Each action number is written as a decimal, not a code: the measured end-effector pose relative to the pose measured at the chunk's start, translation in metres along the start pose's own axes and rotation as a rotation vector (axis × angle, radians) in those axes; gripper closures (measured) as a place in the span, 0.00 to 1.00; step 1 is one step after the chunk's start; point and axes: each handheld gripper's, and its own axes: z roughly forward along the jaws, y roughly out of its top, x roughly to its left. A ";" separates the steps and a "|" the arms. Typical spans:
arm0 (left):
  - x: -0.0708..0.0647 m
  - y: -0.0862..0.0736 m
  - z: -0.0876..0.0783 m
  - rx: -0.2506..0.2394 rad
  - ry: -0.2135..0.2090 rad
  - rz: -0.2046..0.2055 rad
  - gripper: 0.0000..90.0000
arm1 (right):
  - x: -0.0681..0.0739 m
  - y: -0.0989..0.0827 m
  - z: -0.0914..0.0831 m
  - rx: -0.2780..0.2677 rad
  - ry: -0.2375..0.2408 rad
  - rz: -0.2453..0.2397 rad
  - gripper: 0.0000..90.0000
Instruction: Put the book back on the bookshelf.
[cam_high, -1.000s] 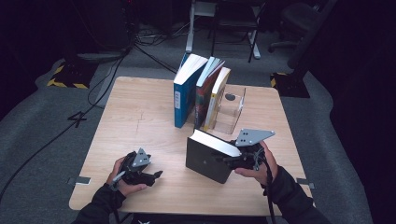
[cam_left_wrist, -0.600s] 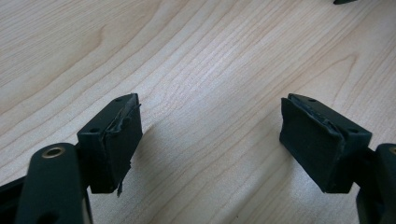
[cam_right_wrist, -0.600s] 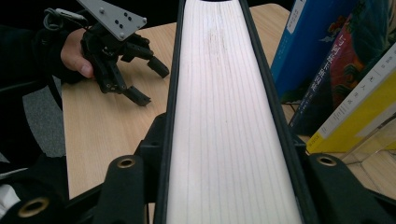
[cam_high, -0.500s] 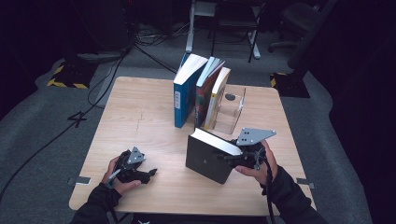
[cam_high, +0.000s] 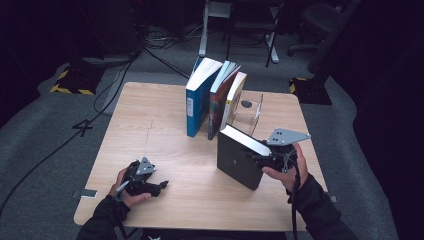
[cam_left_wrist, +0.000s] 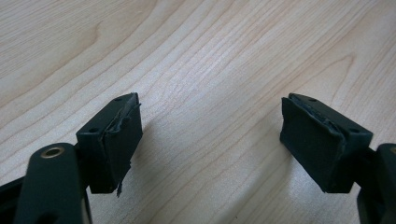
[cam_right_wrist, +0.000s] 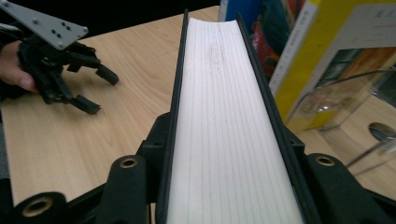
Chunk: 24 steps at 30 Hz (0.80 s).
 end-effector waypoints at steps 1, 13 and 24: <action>0.000 0.000 0.000 -0.001 0.000 0.000 0.23 | -0.003 0.000 -0.001 -0.006 -0.018 0.014 0.59; 0.000 0.000 0.001 -0.002 -0.001 0.000 0.23 | -0.040 0.011 0.007 -0.041 -0.174 0.100 0.59; 0.000 0.001 0.001 0.000 -0.002 0.003 0.23 | -0.057 0.017 0.030 -0.047 -0.285 0.144 0.59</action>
